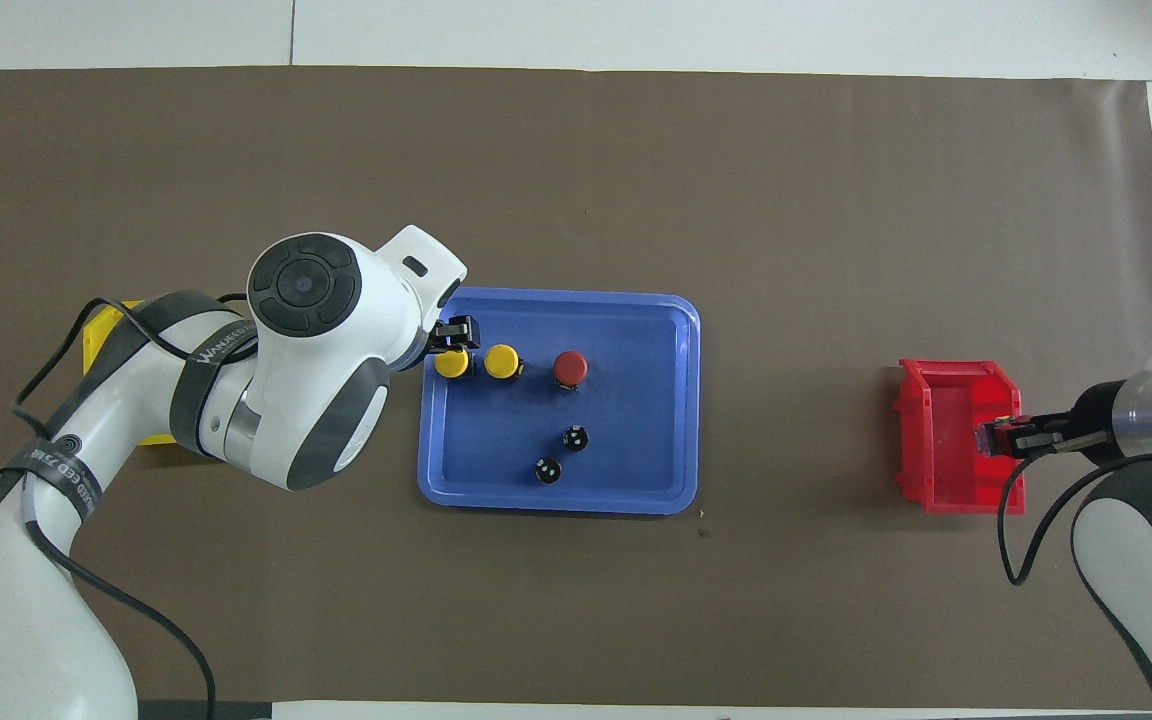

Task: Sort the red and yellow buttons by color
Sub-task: 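Drop the red button in the red bin while the left gripper takes a yellow button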

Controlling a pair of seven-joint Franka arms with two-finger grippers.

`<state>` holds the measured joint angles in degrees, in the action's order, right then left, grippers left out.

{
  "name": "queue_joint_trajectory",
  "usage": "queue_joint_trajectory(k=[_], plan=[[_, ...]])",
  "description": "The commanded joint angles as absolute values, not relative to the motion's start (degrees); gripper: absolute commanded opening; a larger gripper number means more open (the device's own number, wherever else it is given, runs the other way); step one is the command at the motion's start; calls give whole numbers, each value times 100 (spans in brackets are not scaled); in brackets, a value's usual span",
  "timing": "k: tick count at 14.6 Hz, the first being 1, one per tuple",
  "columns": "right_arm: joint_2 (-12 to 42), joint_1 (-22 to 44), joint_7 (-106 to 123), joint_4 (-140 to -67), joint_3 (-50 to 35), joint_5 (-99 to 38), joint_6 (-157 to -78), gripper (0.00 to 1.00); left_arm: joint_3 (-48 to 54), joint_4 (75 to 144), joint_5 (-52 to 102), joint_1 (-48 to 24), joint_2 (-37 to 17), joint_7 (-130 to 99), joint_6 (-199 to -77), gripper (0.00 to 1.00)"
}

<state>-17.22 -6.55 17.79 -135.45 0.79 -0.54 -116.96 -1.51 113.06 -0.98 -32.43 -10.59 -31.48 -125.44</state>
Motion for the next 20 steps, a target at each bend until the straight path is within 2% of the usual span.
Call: queue_joint_trajectory(k=[1, 7, 9, 13, 20], plan=[[-1969, -852, 1934, -13930, 18, -280, -11848, 22, -220, 11601, -141, -3427, -905, -3322, -12761, 88], [-1793, -791, 1925, -14369, 18, -396, -12514, 22, -220, 11619, -141, -3542, -1020, -3480, -12868, 82], [-1793, -791, 1925, -14633, 18, -396, -12787, 22, -220, 11645, -141, -3559, -1011, -3489, -12832, 77], [-1749, -782, 1960, -14836, 26, -396, -13017, 22, -220, 11672, -141, -3568, -1002, -3568, -12858, 60], [-1574, -765, 1925, -14994, 26, -396, -13306, 22, -220, 11742, -141, -3595, -993, -3577, -12964, 54]])
